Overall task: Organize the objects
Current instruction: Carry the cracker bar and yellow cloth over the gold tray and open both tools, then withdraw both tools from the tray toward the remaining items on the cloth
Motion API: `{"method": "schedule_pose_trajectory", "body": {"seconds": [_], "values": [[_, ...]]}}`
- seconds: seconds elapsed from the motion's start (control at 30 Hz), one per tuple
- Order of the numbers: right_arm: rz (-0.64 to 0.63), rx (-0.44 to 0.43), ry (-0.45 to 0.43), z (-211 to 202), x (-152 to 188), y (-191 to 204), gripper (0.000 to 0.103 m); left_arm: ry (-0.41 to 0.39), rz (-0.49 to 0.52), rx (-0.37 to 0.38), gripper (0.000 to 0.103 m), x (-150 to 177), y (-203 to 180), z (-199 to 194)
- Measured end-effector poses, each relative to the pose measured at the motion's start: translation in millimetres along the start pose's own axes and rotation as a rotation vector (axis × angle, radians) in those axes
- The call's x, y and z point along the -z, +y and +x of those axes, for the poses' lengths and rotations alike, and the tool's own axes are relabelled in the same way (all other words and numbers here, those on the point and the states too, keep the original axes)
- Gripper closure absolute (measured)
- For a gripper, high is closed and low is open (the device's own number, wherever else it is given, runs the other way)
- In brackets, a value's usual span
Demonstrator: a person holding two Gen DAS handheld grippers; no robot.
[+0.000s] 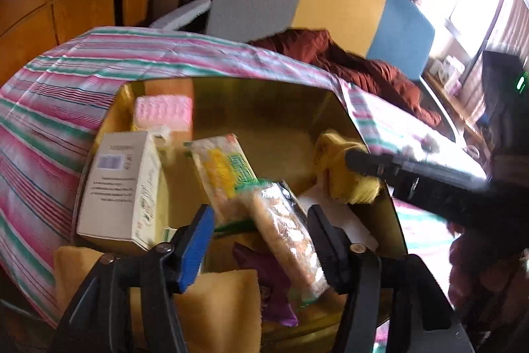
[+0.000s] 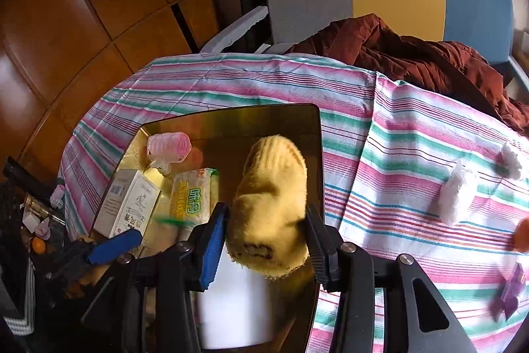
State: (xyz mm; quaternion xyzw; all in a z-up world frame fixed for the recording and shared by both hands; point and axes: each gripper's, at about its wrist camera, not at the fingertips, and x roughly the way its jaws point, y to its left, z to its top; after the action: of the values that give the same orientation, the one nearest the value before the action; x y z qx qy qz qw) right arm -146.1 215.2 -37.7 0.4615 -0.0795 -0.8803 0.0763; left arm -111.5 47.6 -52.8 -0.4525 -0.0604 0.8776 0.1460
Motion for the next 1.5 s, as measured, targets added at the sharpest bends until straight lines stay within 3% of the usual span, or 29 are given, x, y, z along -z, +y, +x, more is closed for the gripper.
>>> {"method": "schedule_pose_trajectory", "body": {"seconds": [0.1, 0.23, 0.5, 0.67, 1.23, 1.5], "values": [[0.016, 0.021, 0.020, 5, 5, -4, 0.042, -0.030, -0.023, 0.002, 0.041, 0, 5, -8], [0.046, 0.022, 0.027, 5, 12, -12, 0.041, -0.044, -0.029, -0.001, 0.041, 2, 6, -16], [0.082, 0.024, 0.017, -10, 30, -19, 0.023, -0.055, -0.003, -0.017, 0.041, 13, 1, -31], [0.078, 0.038, -0.020, -26, 42, -15, 0.001, -0.081, 0.023, -0.036, 0.041, 19, -5, -42], [-0.009, 0.215, -0.150, -71, 77, 1, 0.000, -0.169, 0.144, -0.089, 0.041, 43, -31, -80], [0.024, 0.248, -0.174, -87, 90, -11, 0.000, -0.199, 0.217, -0.103, 0.040, 51, -47, -89]]}}
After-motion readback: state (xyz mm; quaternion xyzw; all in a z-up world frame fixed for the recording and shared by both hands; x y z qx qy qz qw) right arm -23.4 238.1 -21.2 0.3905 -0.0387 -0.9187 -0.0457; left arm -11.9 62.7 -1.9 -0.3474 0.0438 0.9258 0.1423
